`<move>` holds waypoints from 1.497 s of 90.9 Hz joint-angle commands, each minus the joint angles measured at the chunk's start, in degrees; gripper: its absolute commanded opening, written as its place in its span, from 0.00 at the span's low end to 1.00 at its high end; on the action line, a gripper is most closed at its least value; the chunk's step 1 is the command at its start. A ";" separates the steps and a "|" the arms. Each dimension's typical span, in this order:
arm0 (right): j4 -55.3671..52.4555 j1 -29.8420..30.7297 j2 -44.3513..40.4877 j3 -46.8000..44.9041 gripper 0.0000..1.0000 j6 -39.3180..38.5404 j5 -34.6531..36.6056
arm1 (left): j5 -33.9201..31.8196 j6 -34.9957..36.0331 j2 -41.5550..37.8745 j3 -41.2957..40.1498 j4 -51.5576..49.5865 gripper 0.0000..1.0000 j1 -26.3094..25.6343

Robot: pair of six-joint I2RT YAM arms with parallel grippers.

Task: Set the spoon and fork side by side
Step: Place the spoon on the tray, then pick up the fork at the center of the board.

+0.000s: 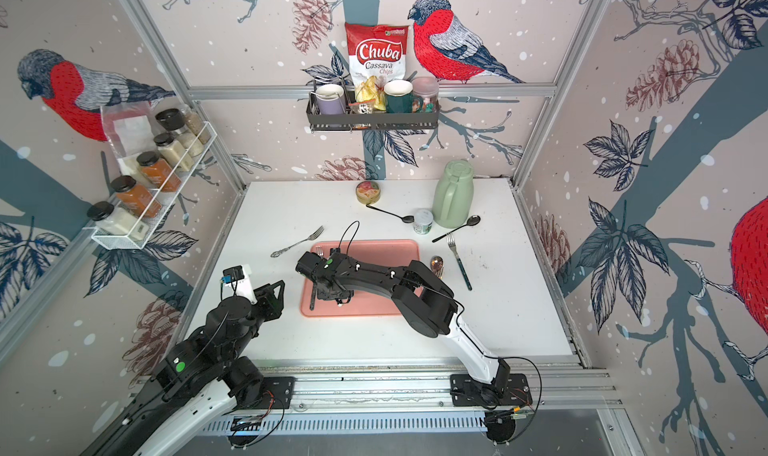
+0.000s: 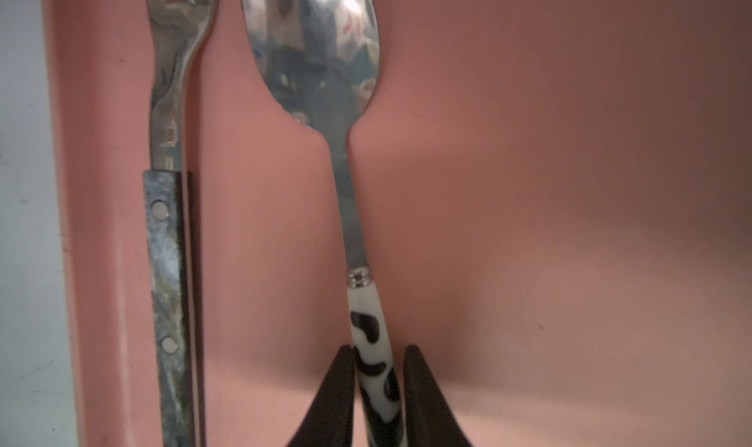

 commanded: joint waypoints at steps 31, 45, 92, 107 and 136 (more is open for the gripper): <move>-1.26 -0.87 4.41 7.21 0.11 0.76 -1.24 | -1.13 0.79 -0.14 0.09 -1.30 0.43 0.20; -1.50 -0.98 5.73 9.72 0.17 2.37 -2.07 | -1.50 0.37 0.51 -0.22 -0.81 0.43 0.20; 4.94 -3.21 -10.56 -4.14 0.39 -1.36 -0.52 | 6.50 15.35 24.24 11.21 4.87 0.58 7.48; 8.83 -4.32 -20.52 -13.31 0.40 -5.06 1.15 | 28.30 24.12 36.39 17.78 7.39 0.56 20.96; 15.61 -8.95 -32.17 -29.54 0.41 -7.05 -2.60 | 25.15 42.27 61.42 27.32 14.73 0.71 24.50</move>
